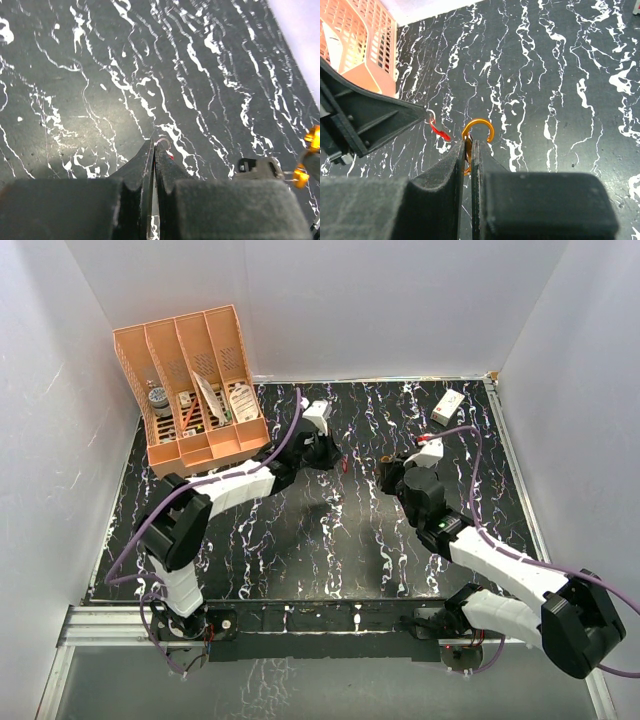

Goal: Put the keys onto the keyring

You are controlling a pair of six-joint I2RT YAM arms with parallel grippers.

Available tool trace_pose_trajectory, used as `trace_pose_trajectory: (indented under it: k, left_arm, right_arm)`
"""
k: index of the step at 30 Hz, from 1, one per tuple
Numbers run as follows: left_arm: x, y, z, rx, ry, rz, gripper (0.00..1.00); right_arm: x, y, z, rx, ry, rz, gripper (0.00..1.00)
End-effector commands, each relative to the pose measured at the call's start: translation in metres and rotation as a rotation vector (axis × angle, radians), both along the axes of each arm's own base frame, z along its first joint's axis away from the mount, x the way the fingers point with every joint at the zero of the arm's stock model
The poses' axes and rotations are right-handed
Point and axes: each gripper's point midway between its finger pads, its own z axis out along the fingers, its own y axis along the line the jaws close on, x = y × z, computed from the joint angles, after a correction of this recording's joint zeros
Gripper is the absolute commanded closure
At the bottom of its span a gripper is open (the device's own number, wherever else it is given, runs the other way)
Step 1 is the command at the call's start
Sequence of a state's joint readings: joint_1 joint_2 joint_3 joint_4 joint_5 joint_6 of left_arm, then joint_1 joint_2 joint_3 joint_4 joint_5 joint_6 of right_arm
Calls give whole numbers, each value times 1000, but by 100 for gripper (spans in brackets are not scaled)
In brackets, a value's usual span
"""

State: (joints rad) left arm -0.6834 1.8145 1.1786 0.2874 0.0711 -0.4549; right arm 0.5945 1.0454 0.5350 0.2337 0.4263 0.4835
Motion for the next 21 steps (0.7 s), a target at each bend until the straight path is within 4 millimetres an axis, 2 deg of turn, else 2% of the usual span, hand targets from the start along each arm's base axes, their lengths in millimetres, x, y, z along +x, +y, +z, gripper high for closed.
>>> trace_pose_trajectory:
  k: [1, 11, 21]
  left_arm:
    - [-2, -2, 56, -68, -178, -72, 100]
    - [-24, -12, 96, -174, -280, -196, 100]
    - [-36, -24, 103, -262, -116, -207, 100]
  right_arm:
    - [9, 11, 36, 34, -77, 36, 100]
    - [10, 17, 39, 26, -83, 68, 100]
    - [11, 12, 38, 4, -111, 55, 100]
